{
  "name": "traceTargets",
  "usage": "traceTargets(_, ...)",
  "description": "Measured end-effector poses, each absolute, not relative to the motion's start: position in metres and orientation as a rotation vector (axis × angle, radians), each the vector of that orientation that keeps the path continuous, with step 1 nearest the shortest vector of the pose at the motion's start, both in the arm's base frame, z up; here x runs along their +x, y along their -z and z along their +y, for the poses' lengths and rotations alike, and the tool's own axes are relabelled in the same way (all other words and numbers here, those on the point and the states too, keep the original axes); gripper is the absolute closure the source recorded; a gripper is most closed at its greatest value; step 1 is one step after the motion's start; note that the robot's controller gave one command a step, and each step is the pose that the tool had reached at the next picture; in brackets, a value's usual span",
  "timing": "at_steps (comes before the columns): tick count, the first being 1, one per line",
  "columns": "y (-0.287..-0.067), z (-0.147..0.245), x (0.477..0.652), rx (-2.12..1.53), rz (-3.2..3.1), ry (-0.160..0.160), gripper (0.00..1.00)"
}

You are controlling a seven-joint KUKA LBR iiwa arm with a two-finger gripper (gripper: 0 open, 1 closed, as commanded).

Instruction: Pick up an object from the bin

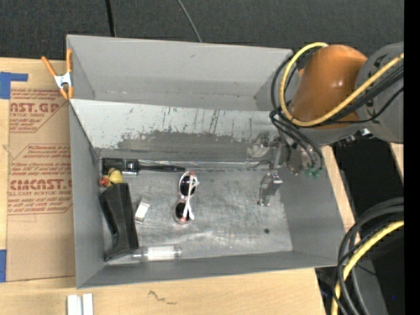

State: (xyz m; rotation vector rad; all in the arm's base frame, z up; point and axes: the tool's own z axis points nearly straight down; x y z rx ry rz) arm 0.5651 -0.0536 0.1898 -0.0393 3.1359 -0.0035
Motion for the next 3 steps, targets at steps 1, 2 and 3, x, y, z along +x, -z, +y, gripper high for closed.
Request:
traceTargets(1, -0.177, -0.017, 0.576, -0.225, 3.132, -0.005, 0.0)
traceTargets(2, -0.163, 0.001, 0.56, -0.304, 3.123, 0.004, 0.0)
traceTargets(3, -0.179, 0.029, 0.568, -0.502, 3.104, -0.006, 0.0)
